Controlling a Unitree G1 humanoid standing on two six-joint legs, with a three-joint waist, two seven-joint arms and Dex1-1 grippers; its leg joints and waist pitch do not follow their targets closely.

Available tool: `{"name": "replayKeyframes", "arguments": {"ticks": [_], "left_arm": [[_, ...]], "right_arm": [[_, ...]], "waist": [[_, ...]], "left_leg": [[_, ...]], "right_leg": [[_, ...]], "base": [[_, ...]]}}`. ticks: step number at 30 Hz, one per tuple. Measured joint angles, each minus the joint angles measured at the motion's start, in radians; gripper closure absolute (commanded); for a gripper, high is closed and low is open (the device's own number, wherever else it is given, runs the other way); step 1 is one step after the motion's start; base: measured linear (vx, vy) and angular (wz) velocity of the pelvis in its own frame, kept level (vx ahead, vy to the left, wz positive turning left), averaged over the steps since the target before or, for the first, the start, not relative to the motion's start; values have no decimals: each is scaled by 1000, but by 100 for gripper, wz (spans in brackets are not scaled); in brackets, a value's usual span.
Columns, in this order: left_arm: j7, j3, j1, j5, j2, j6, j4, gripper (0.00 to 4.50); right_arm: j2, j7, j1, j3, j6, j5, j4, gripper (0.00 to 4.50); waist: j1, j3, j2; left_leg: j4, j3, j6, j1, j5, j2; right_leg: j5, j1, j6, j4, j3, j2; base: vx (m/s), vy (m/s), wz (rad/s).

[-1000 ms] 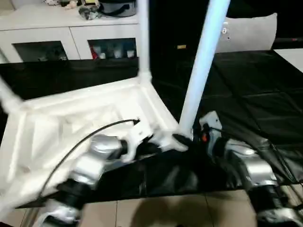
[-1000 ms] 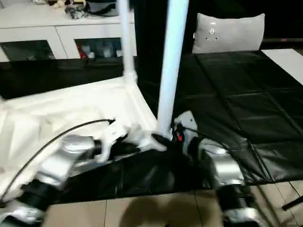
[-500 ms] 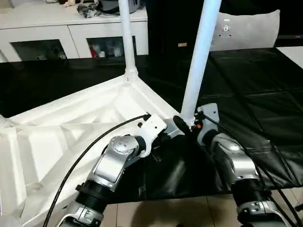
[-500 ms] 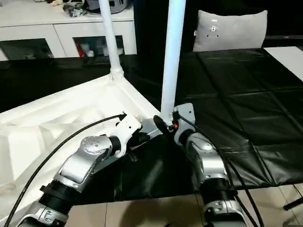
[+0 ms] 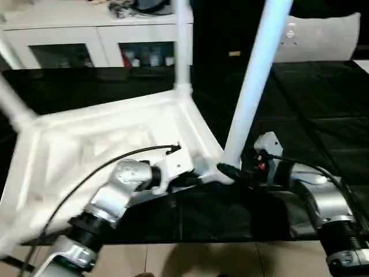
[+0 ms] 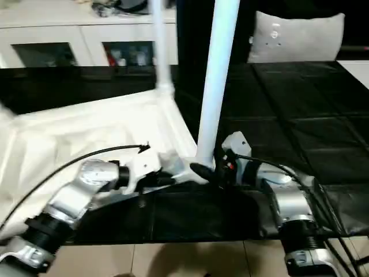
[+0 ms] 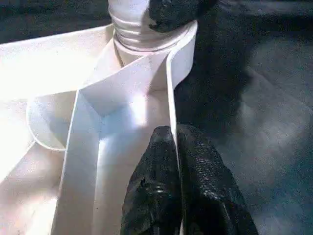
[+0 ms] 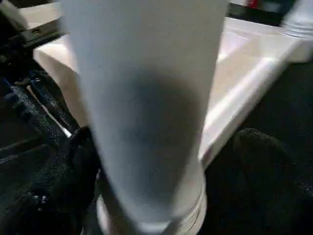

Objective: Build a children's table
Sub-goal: Rotate leg to tighten

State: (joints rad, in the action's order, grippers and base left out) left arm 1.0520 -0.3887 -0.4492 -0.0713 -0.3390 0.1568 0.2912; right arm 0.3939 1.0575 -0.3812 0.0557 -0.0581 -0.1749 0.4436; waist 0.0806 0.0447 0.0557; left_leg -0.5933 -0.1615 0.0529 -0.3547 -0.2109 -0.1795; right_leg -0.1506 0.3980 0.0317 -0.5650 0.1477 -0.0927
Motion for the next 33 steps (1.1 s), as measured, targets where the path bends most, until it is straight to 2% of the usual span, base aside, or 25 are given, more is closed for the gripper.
{"name": "replayKeyframes", "arguments": {"ticks": [6,7,10,12,15,17,22,25,33], "left_arm": [[172,-39,-32,29,-90,-101,33,450],[190,-39,-35,29,-97,-107,37,450],[229,-48,-45,29,-107,-130,48,450],[234,-57,-52,29,-108,-139,54,450],[239,-63,-61,29,-108,-148,66,450],[248,-63,-67,31,-107,-157,79,450],[253,-63,-71,33,-105,-167,89,450],[260,-63,-73,37,-104,-172,97,450],[275,-60,-64,54,-105,-152,96,450]], "right_arm": [[66,213,0,63,30,-30,-33,3],[72,233,0,70,30,-32,-42,37],[79,285,0,96,28,-37,-49,43],[81,303,0,110,28,-37,-48,76],[81,313,0,114,28,-37,-46,87],[81,327,0,116,28,-39,-46,127],[82,344,1,124,23,-50,-47,145],[83,344,1,125,15,-55,-47,190],[81,346,27,119,-5,-72,-66,212]], "waist": [[19,0,-2],[20,0,-2],[25,0,-2],[29,1,-3],[31,1,-5],[31,1,-5],[33,1,-5],[34,0,-6],[35,-3,-10]], "left_leg": [[-2,-3,0,2,0,0],[-2,-3,0,3,0,0],[-2,-5,1,5,-1,0],[-3,-7,1,6,-1,0],[-4,-7,1,6,-1,0],[-4,-7,1,6,-1,0],[-4,-7,1,6,-1,0],[-4,-7,1,6,-1,0],[-4,-7,1,6,-1,0]], "right_leg": [[-1,0,-1,-5,-3,0],[-1,0,-2,-6,-4,0],[-1,0,-2,-8,-7,0],[-1,1,-2,-9,-10,0],[-1,1,-2,-10,-11,0],[-1,1,-2,-10,-11,0],[-2,2,-2,-11,-11,0],[-2,2,-2,-11,-11,0],[-2,1,-3,-11,-11,0]], "base": [[0,0,0],[0,0,0],[0,0,0],[0,0,0],[0,0,0],[0,0,0],[0,0,0],[0,0,0],[0,0,0]]}}
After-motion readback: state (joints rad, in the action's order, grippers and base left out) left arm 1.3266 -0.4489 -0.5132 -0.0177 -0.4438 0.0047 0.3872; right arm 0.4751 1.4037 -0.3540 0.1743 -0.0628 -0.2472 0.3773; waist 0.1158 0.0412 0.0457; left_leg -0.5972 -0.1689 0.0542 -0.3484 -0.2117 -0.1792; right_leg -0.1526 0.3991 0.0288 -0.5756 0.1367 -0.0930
